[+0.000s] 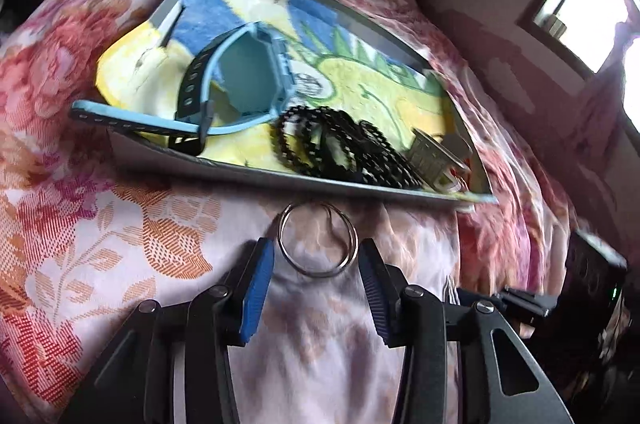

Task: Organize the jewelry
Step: 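Grasp the silver hoop earrings with the left gripper while the right gripper grasps the silver hair clip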

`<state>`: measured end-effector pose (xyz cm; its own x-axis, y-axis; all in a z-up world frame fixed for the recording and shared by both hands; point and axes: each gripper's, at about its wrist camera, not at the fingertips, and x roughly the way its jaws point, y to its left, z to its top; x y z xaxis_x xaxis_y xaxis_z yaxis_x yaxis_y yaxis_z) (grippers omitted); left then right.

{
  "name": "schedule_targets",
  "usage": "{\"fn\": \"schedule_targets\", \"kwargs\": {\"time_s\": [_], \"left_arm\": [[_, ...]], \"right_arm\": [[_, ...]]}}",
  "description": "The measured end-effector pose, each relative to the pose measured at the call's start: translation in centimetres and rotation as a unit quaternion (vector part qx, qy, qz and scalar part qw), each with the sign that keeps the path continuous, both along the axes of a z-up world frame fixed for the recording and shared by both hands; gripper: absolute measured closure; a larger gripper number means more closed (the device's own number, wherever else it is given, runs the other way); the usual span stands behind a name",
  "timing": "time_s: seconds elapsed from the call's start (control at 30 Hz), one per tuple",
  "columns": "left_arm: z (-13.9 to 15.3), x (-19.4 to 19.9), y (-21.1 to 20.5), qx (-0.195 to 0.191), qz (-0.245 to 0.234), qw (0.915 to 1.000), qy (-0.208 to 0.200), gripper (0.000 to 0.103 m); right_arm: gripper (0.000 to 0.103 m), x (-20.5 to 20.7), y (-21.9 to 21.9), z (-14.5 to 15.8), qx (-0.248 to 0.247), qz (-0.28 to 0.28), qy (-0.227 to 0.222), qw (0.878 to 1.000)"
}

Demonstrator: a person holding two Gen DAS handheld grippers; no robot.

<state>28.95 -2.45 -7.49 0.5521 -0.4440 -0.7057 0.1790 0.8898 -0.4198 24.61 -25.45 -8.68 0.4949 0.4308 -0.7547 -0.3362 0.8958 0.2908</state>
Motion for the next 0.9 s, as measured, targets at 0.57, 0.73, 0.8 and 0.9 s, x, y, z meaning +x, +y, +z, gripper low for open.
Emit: {"fn": "schedule_targets", "kwargs": {"time_s": [0.57,0.73,0.8,0.9], "left_arm": [[-0.5,0.5,-1.8,0.105,0.019,0.9943,0.01,0.097],[-0.2,-0.6,-2.9,0.133,0.005,0.9911,-0.003,0.099],[0.0,-0.9,-3.0,0.136,0.001,0.9906,-0.008,0.099],[0.4,-1.5,-3.1,0.142,-0.003,0.9897,-0.02,0.099]], "right_arm": [[0.068,-0.3,1.0,0.3,-0.05,0.002,-0.01,0.999],[0.089,-0.7,0.8,0.4,-0.056,-0.006,-0.012,0.998],[0.089,-0.8,0.7,0.4,-0.055,-0.007,-0.013,0.998],[0.089,-0.7,0.7,0.4,-0.055,-0.006,-0.016,0.998]]}}
